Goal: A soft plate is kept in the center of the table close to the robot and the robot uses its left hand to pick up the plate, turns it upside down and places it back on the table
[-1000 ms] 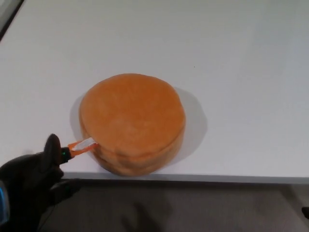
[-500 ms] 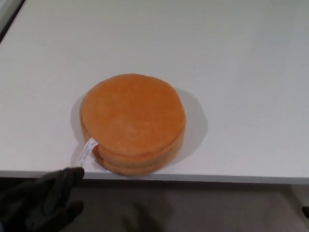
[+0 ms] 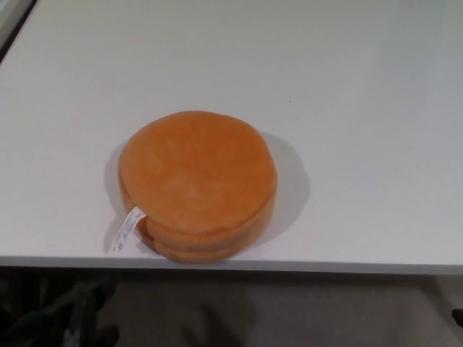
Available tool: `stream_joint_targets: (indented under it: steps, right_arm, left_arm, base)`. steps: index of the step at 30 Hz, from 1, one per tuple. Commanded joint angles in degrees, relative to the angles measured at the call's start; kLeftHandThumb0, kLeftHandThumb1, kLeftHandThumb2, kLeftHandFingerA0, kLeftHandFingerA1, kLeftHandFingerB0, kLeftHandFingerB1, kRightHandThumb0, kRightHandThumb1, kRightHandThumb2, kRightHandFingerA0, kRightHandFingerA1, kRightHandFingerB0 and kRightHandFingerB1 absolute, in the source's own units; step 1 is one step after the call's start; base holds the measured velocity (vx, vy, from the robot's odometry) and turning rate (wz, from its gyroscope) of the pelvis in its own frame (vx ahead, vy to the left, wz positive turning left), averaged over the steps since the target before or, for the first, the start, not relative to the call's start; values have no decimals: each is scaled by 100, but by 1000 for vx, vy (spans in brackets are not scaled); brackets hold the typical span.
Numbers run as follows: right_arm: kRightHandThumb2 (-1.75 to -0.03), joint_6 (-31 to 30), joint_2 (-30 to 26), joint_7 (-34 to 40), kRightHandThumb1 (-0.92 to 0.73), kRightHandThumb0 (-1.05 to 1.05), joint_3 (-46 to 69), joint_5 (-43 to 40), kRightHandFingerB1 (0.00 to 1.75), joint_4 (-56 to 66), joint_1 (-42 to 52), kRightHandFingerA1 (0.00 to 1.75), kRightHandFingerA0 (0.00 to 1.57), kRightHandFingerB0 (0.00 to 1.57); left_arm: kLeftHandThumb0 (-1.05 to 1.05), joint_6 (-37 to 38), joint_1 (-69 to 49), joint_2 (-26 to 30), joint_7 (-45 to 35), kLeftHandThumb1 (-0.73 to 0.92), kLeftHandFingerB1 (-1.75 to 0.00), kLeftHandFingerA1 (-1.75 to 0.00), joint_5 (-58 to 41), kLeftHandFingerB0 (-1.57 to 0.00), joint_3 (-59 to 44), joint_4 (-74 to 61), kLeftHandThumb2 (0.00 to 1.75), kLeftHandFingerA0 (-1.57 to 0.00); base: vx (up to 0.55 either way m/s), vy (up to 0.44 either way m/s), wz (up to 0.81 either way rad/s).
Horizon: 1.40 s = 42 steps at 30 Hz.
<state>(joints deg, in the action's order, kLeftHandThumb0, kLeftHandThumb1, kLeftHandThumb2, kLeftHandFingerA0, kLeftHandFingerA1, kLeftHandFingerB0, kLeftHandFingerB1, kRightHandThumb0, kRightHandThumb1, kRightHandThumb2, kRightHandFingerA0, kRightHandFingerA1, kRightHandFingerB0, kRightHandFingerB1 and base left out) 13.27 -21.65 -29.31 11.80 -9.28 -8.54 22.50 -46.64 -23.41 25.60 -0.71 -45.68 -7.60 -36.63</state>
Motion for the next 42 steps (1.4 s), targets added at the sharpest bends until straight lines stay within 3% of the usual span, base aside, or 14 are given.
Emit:
stream_joint_targets:
  steps: [1,6,7,10,12,13,15,17,18,28,29,31,32,42]
  right_arm:
    - [-67,-21,-61,-28,-90,-80,60,-50,33,-40,112,43,38,20]
    - [-67,78,-58,10,-91,-81,41,32,34,-88,117,44,38,20]
    - [-106,88,-10,-16,-72,-78,48,-38,47,-74,154,55,32,15]
    - [-108,114,-18,-69,-74,-81,55,-80,48,-76,161,56,33,16]
    - [-106,129,-54,-55,-71,-78,147,-106,46,-53,257,54,31,15]
    - [-67,146,-53,-60,-90,-79,150,-105,34,-56,280,44,38,21]
    - [-107,117,-67,-85,-73,-82,148,-121,47,-10,315,55,33,15]
    - [-67,67,-75,-84,-90,-81,145,-124,34,31,328,43,37,21]
    - [-108,105,-93,-77,-73,-80,142,-96,46,15,291,55,33,14]
    - [-67,91,-47,-61,-89,-82,167,-153,34,47,339,44,38,22]
    - [-67,119,-45,-49,-89,-82,165,-135,34,21,332,43,38,22]
    - [-83,97,-40,-31,-74,-89,164,-131,39,26,334,47,33,19]
    - [-83,83,-38,-34,-74,-89,165,-141,40,43,344,48,34,19]
    - [-67,160,14,10,-89,-83,171,-148,32,67,393,40,36,23]
  left_arm:
    - [-96,5733,-1329,-677,-1412,68,-15,-9,2784,0,114,1448,115,0]
    - [-96,6392,-1436,-932,-1295,68,-17,-7,2919,-9,29,2096,114,-7]
    - [-97,6573,-1344,-1067,-1316,70,-19,-11,2838,-13,-29,2567,114,0]
    - [-93,6625,-1196,-1086,-1305,70,-17,-12,2799,-10,-68,2989,114,0]
    - [-95,6429,-1010,-1189,-1359,67,-20,-16,2596,-16,-65,3274,112,0]
    - [-100,6412,-978,-1222,-1350,70,-19,-21,2552,-15,-93,3389,112,0]
    - [-97,6483,-871,-1218,-1310,70,-14,-26,2565,-13,-116,3718,113,-1]
    - [-96,6442,-814,-1222,-1314,70,-18,-30,2530,-15,-131,3851,113,-2]
    - [-90,6254,-737,-1274,-1488,67,-25,-37,2311,-8,-169,3853,110,-7]
    - [-91,6349,-627,-1196,-1614,68,-38,-48,2427,-2,44,4045,111,-6]
    - [-99,6379,-619,-1199,-1616,84,-28,-37,2438,-13,46,4073,68,-11]
    - [-95,6469,-613,-1195,-1604,87,-28,-37,2495,-14,54,4136,67,-12]
    - [-39,6497,-618,-1190,-1600,36,-49,-51,2514,0,59,4151,103,0]
    - [-39,6834,-584,-1199,-1692,36,-49,-51,2587,0,56,4383,103,-1]
  base:
    - [0,0,0]
    - [0,0,0]
    - [0,0,0]
    - [0,0,0]
    - [0,0,0]
    - [0,0,0]
    - [0,0,0]
    - [0,0,0]
    - [0,0,0]
    - [0,0,0]
    - [0,0,0]
    - [0,0,0]
    - [0,0,0]
    - [0,0,0]
